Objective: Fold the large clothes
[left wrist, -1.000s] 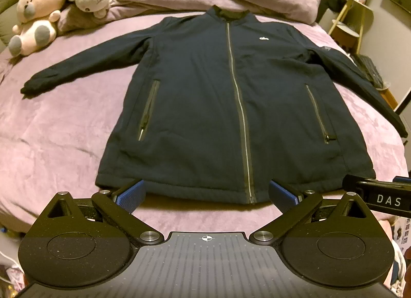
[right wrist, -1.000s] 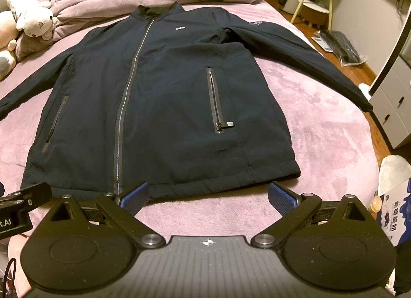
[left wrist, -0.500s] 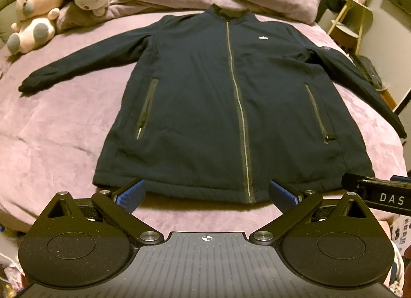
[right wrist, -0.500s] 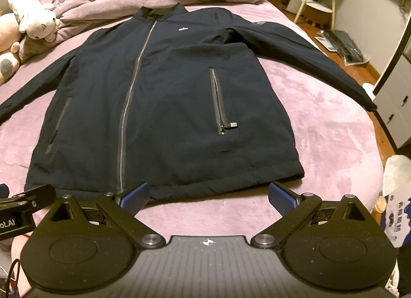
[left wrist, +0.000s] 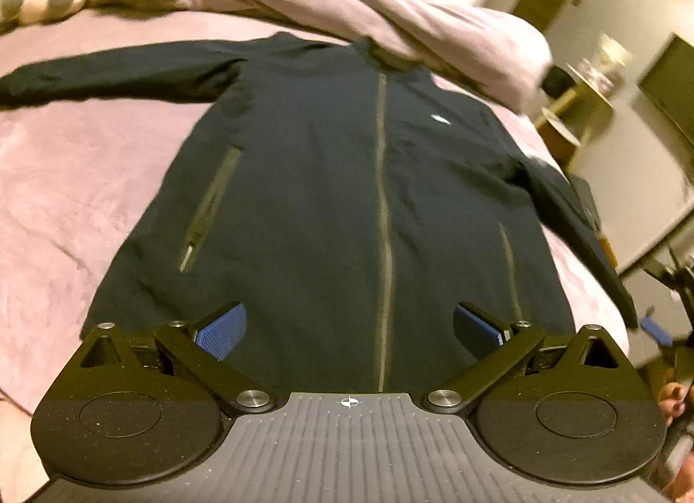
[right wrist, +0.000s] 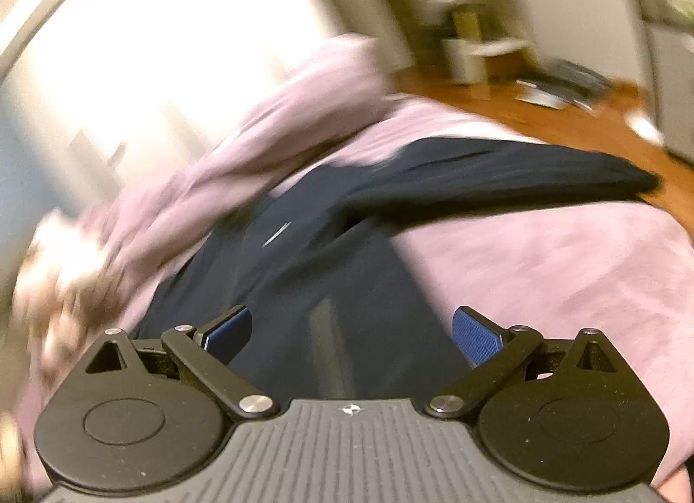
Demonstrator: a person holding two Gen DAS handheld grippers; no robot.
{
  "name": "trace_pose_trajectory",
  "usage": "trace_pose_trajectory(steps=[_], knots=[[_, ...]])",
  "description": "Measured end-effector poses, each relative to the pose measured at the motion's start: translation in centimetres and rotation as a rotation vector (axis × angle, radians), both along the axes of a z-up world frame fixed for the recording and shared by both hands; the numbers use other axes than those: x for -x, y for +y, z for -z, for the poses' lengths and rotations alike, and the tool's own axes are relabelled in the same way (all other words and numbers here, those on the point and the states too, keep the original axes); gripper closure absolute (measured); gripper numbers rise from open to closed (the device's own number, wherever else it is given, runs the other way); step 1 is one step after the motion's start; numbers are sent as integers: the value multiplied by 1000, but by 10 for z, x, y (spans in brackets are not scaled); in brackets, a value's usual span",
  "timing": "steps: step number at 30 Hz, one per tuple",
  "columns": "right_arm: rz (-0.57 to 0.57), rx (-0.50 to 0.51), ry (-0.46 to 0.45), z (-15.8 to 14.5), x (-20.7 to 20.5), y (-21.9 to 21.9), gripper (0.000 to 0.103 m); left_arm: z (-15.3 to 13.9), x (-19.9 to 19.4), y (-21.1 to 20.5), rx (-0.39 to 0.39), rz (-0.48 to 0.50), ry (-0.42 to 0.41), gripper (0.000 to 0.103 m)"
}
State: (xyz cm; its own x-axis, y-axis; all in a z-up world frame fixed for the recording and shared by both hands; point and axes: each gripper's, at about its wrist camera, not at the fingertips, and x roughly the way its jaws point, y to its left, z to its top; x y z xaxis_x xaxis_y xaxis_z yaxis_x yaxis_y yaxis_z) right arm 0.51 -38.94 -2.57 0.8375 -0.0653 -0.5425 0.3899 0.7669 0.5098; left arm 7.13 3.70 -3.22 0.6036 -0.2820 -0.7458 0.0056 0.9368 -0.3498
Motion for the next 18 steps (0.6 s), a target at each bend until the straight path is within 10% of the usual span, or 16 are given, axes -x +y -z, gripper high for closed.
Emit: trace_pose_trajectory(steps=[8,18], knots=[[493,-370,-30,79,-43,-164,38,26,-70,-1,-32,-68,34,0],[768,-625,-135,150,-59,-211,81,55,-131,-2,-46,-59,71,0]])
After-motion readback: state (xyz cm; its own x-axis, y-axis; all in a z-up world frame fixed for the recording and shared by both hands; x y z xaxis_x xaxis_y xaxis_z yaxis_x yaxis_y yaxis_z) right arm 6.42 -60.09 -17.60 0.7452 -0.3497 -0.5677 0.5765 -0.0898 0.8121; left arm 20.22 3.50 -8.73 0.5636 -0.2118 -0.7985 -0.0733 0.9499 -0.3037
